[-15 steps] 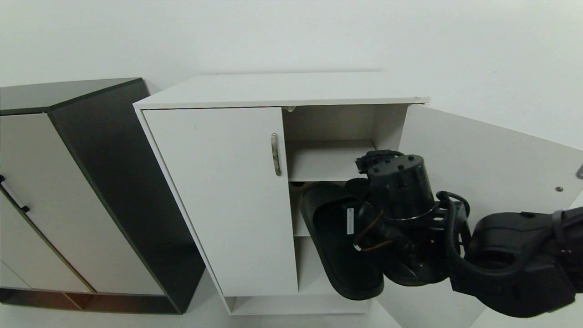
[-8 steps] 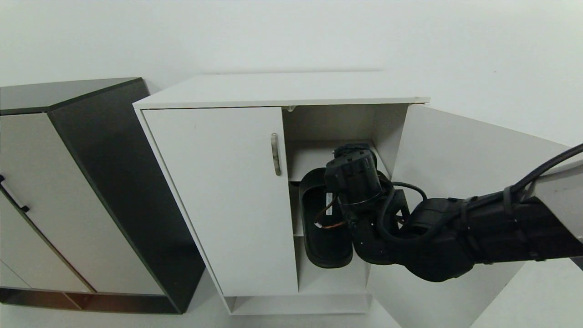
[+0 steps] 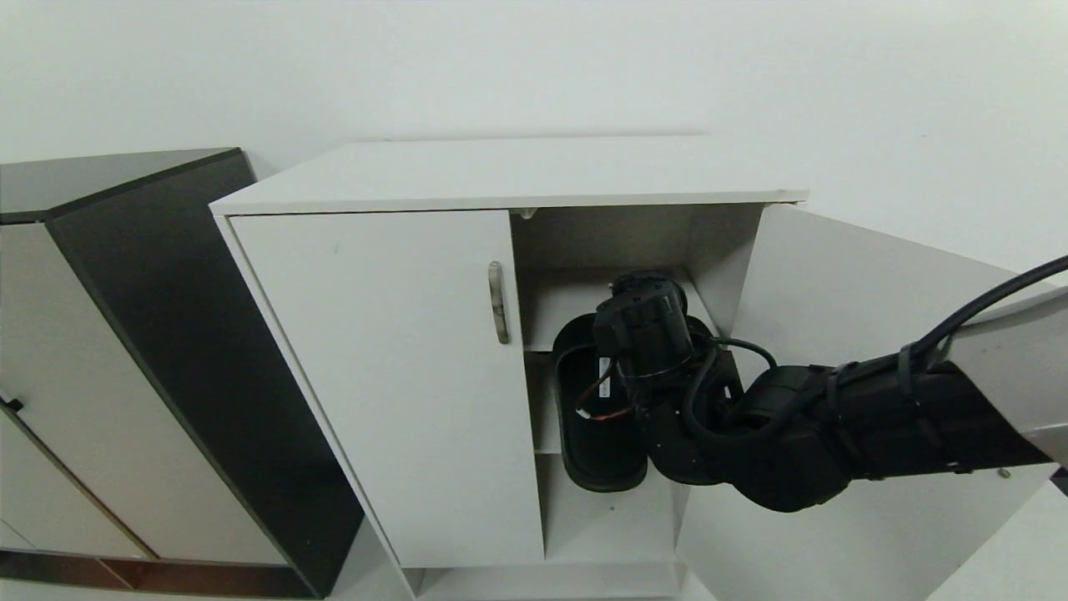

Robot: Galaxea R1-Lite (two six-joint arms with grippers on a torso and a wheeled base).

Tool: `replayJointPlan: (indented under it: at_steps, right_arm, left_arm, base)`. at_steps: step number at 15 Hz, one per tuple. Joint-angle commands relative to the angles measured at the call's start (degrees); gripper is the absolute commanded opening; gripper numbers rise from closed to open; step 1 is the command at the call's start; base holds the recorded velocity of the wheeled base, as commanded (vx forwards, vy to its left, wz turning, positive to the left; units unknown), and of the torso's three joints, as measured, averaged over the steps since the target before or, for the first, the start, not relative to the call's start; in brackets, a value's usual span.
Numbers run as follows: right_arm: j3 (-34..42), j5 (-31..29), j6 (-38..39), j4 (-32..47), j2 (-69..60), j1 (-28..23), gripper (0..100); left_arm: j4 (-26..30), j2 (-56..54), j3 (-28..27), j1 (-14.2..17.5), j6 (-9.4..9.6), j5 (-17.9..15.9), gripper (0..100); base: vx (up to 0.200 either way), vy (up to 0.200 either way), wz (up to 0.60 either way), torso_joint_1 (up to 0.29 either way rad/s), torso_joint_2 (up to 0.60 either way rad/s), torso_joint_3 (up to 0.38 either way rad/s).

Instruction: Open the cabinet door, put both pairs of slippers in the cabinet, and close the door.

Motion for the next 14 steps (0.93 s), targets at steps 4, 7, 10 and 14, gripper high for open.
replayJointPlan:
  at_steps: [4,7,10,14]
  right_arm:
    - [1.0,0.0,0.2,-0.1,-0.2,0.0,0]
    - [3.0,0.0,0.0,-2.3,-0.2,-0.1,0]
    - [4.5,0.4,-0.3,-4.5,-0.1,-0.8,0]
    - [2.4,2.5,-0.4,-4.6,1.2,-3.4,0]
  left_arm:
    - [0.0,0.0,0.0,0.0,0.0,0.0,0]
    - [0.0,0.0,0.0,0.0,0.0,0.0,0]
    - [0.0,0.0,0.0,0.0,0.0,0.0,0]
    - [0.0,0.0,0.0,0.0,0.0,0.1,0]
  base:
    - [0.2,0.0,0.0,0.001,0.0,0.002]
    - [0.067,0.0,0.0,0.002,0.0,0.002]
    - [0.0,0.0,0.0,0.0,0.0,0.0]
    - [0.0,0.0,0.0,0.0,0.0,0.0]
